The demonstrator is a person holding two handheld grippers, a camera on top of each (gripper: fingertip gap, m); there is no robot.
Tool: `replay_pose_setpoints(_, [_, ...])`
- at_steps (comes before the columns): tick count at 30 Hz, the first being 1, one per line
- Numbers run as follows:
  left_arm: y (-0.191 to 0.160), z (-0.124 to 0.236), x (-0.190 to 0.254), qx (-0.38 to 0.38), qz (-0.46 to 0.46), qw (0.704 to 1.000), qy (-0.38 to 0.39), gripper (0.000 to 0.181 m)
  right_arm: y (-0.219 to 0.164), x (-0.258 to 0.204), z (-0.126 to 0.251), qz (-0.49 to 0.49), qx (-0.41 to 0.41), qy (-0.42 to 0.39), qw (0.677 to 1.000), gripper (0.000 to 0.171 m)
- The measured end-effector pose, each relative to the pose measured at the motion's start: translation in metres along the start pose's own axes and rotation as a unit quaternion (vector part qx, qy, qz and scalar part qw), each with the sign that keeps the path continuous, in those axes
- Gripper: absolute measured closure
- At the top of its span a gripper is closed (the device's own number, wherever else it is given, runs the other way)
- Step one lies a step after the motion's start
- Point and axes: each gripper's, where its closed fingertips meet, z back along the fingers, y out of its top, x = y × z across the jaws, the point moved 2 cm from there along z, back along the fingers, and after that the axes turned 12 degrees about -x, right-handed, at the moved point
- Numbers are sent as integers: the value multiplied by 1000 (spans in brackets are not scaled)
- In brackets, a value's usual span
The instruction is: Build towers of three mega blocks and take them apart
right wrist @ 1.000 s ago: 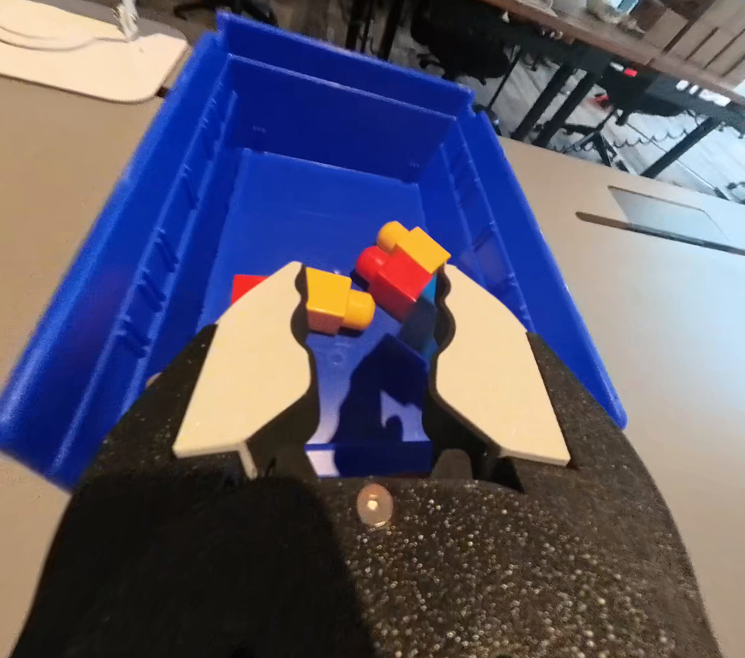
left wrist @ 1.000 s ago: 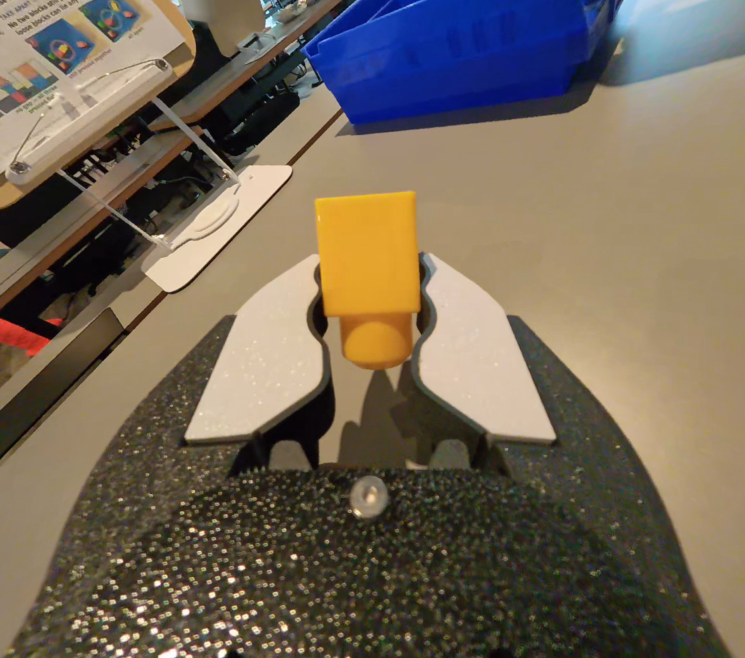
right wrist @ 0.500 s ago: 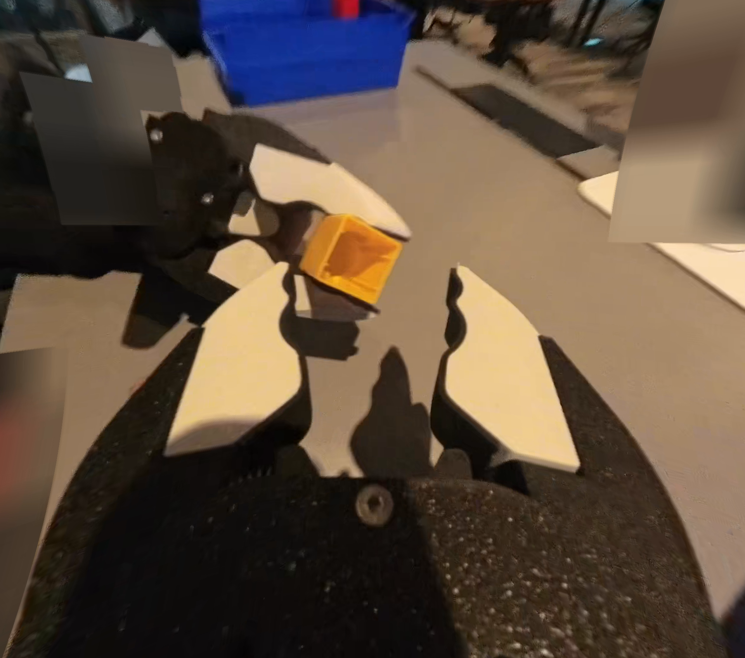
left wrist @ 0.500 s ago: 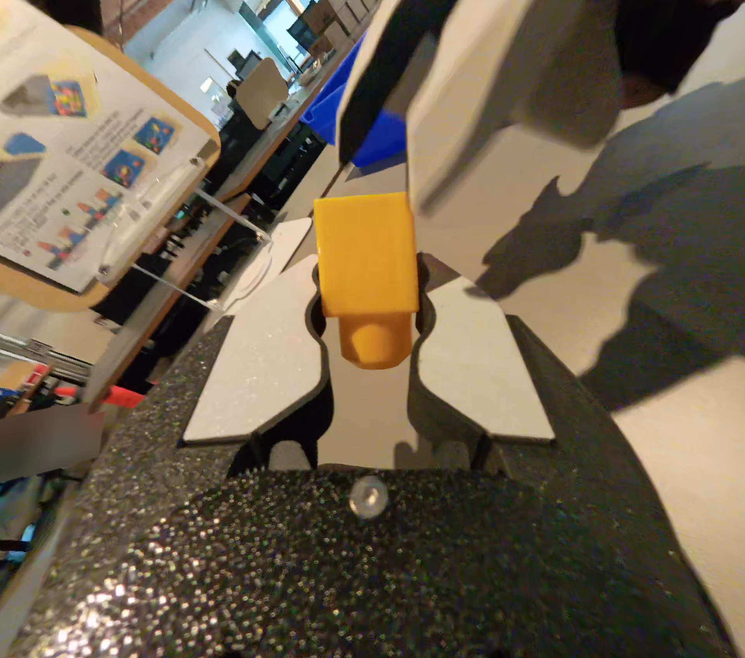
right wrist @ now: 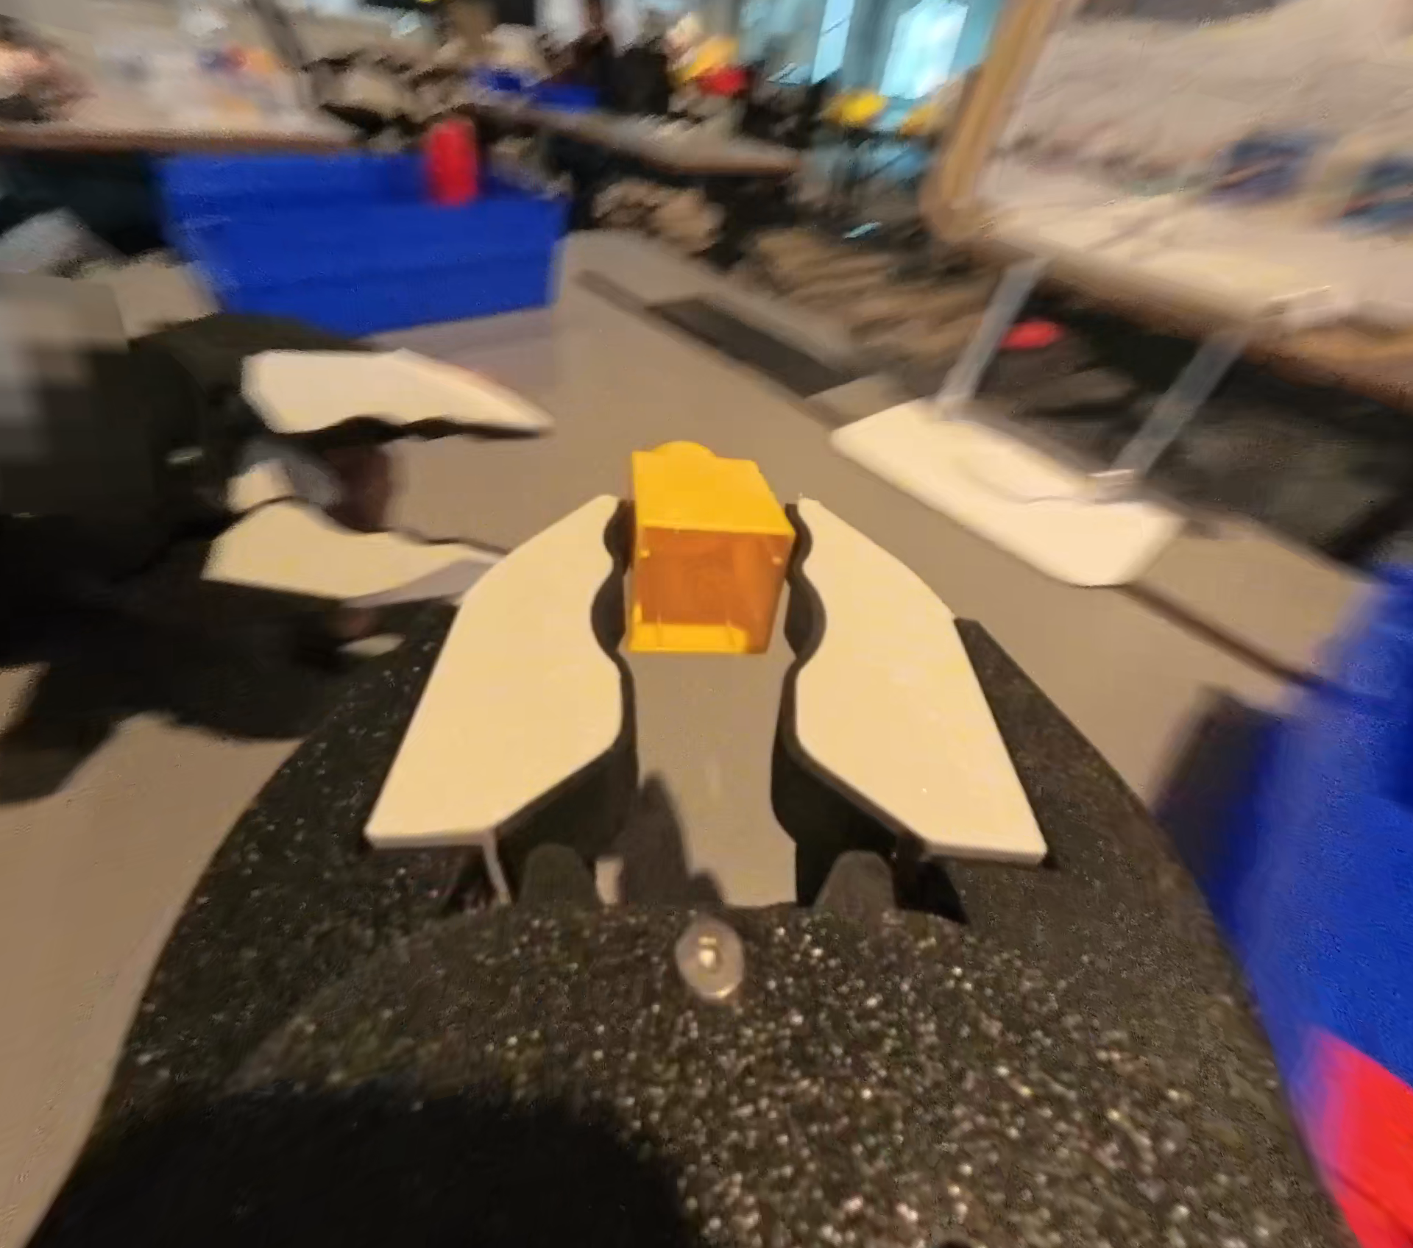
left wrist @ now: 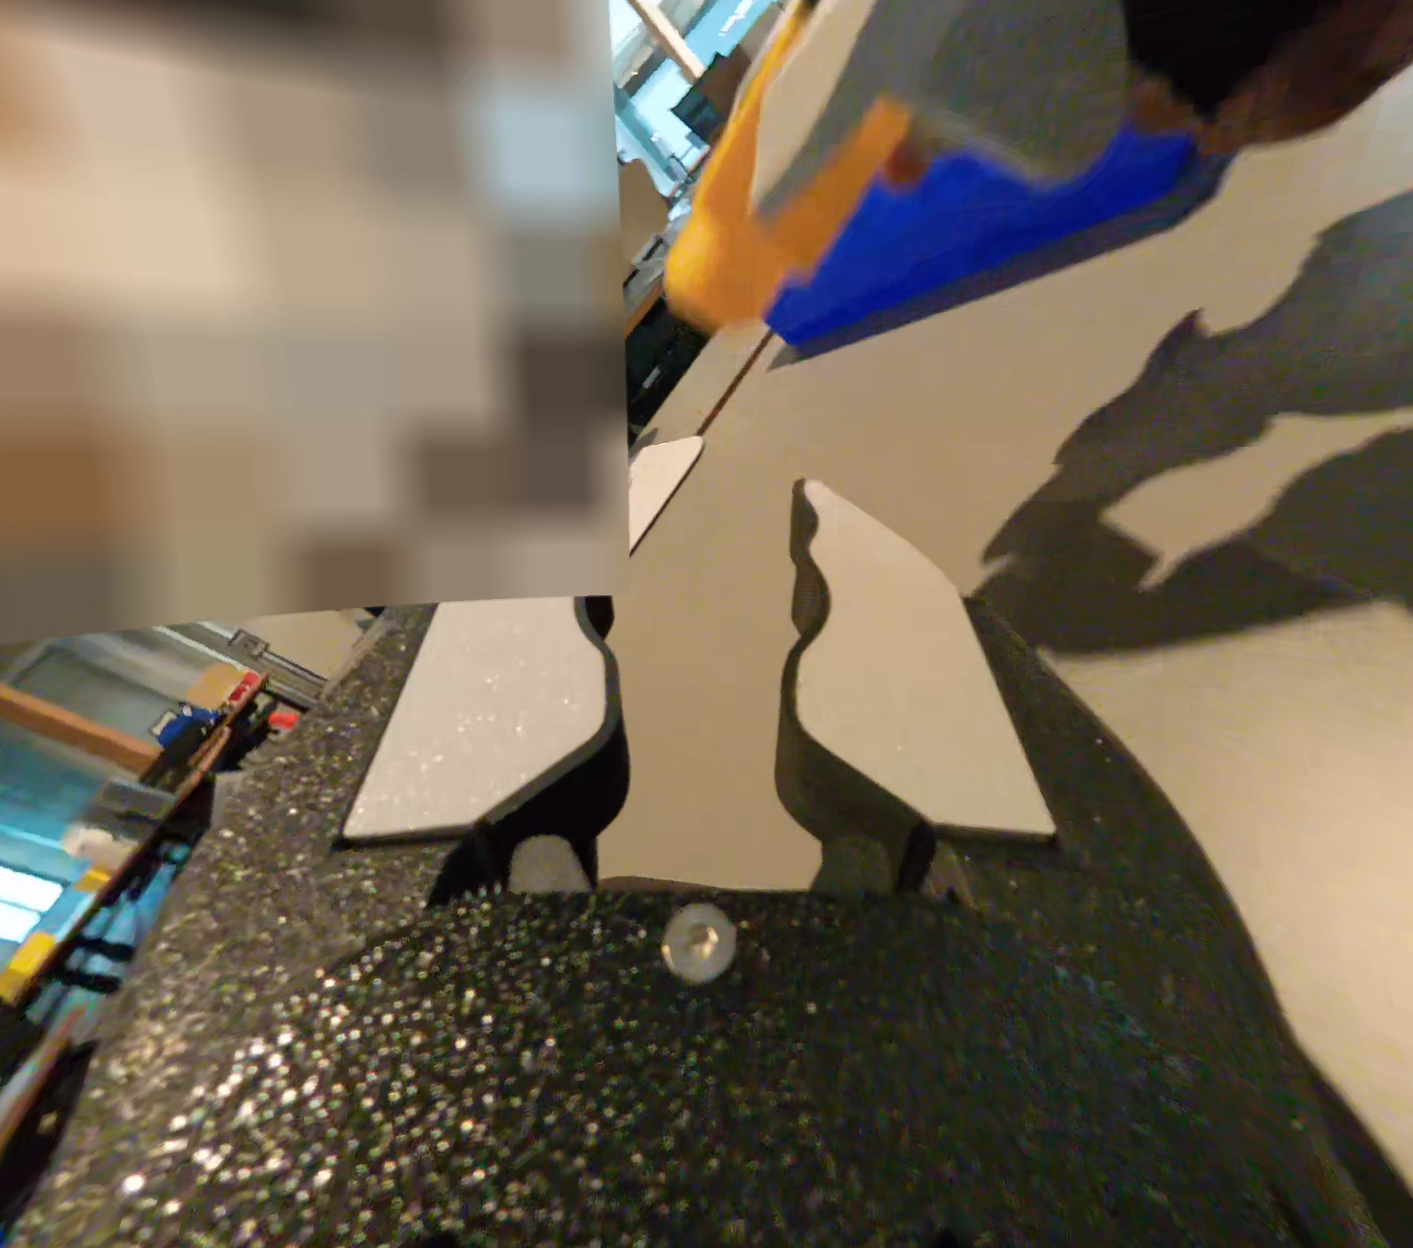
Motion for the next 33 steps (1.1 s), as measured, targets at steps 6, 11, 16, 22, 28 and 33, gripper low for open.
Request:
replay_pose_setpoints(6, [-16, -3, -9, -26, 12, 1000, 0, 140, -31, 155, 96, -28, -36, -352, 935, 132])
replay_pose_setpoints(11, [-11, -5, 1, -26, -4, 1000, -11, 142, -104, 212, 103, -79, -183, -371, 907, 129])
replay_pose_setpoints(16, [-11, -4, 2, -28, -12, 999, -13, 142, -108, 214, 99, -67, -194, -369, 906, 111])
replay_pose_setpoints(22, [-23, -3, -22, -52, 13, 998, 17, 142, -51, 206, 139, -115, 30, -363, 924, 117])
replay_pose_setpoints(28, [-58, 11, -85, -95, 87, 988, 83, 138, 14, 96, 115, 41, 182, -110, 976, 134])
replay_pose_setpoints(33, [-86, 58, -156, -102, 187, 963, 164, 134, 11, -14, 59, 114, 143, 106, 977, 134])
